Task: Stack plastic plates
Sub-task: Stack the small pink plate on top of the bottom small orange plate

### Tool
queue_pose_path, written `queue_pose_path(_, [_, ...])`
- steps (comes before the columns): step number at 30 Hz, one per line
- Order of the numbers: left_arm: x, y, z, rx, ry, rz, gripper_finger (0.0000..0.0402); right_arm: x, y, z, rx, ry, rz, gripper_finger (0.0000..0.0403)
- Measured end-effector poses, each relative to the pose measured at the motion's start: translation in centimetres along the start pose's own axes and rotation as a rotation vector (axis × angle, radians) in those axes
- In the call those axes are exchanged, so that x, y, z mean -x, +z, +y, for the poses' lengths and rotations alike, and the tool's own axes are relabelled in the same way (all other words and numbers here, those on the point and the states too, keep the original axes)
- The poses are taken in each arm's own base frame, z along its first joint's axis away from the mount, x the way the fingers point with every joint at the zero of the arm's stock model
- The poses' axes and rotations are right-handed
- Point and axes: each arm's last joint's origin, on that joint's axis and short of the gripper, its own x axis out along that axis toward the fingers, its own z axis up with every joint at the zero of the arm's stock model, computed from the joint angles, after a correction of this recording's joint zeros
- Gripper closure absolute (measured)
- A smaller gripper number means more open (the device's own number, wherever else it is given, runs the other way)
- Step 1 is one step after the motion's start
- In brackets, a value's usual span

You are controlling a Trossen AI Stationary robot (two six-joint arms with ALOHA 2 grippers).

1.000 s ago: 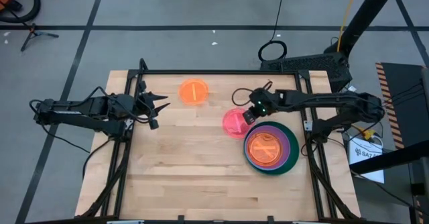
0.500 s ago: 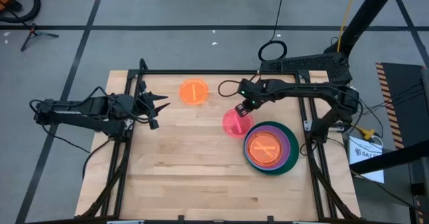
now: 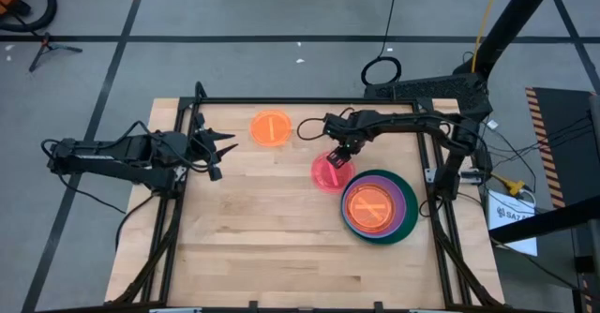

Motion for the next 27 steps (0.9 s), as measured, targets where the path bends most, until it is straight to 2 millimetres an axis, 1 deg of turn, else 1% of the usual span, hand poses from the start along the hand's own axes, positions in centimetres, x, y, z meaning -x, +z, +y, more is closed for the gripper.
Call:
queue_pose_path(5, [0.0, 0.0, 0.0, 0.001, 0.0, 0.0, 0.0277, -1.5, 0.0, 0.1, 0.049, -0.02, 0.054, 0.0246])
queue_pose_path(13, [0.0, 0.0, 0.0, 0.0, 0.0, 0.001, 0.0277, -2.8, 0.2, 0.2, 0.059, -0.027, 0.078, 0.0251])
queue_pose_path(18, [0.0, 0.0, 0.0, -0.001, -0.001, 0.004, 0.0277, -3.3, 0.6, 0.5, 0.058, 0.037, 0.066, 0.0256])
queue_pose_path(22, [0.0, -0.1, 0.0, -0.002, -0.001, 0.006, 0.0277, -3.4, 0.8, 0.7, 0.057, 0.067, 0.046, 0.0278])
queue_pose_path(27, [0.0, -0.1, 0.0, -0.002, -0.001, 0.007, 0.0277, -3.4, 1.0, 0.8, 0.05, 0.076, 0.029, 0.0323])
